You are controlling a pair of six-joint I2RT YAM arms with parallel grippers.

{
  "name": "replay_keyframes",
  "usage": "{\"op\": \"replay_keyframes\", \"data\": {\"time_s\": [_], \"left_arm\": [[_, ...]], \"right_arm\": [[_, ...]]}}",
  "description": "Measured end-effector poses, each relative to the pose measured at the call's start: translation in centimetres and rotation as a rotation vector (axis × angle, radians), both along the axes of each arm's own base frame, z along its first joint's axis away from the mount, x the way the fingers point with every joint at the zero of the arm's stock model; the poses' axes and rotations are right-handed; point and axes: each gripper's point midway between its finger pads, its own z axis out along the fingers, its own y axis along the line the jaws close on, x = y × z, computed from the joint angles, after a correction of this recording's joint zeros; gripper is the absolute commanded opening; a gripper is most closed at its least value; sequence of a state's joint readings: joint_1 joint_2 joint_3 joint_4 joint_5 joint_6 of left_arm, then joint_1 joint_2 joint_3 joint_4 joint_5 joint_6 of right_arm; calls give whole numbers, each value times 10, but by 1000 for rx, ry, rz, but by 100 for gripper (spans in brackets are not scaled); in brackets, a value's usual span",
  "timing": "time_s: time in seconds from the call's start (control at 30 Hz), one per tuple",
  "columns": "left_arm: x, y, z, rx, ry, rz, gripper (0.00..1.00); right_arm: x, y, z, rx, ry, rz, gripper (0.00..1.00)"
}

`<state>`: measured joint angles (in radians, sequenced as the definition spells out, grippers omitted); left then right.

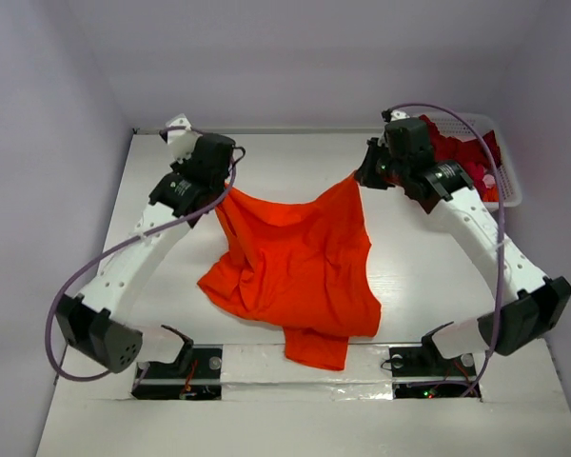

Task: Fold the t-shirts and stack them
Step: Flatten the tshirt out

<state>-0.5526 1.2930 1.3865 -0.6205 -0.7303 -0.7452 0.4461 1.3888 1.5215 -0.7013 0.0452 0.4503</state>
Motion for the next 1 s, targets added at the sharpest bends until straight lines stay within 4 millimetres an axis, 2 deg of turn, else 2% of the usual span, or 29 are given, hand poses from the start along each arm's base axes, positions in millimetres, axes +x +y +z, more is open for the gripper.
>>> {"op": "replay_keyframes", "data": {"time_s": [0.1,0.2,0.4,0.57,0.63,0.73,0.83,0.9,1.0], "left_arm": [[29,16,-1,-11,28,52,0],[59,22,0,-9,43,74,0],[104,6,-8,10,81,36,0],[126,-3,-38,28,142,13,0],[134,0,-62,34,194,14,0],[142,12,-85,35,244,34,0],[148,30,-100,32,277,69,0],[151,41,-106,32,292,89,0],[160,53,-104,16,287,111,0]], "right_arm": [[11,1,-22,-34,48,-19,0],[21,6,-43,-59,97,-19,0],[47,29,-69,-61,172,25,0],[71,46,-85,-65,205,55,0],[75,50,-96,-69,226,66,0],[75,56,-118,-84,278,84,0],[68,69,-141,-105,325,115,0],[56,81,-154,-123,352,148,0],[31,105,-170,-153,386,216,0]]}}
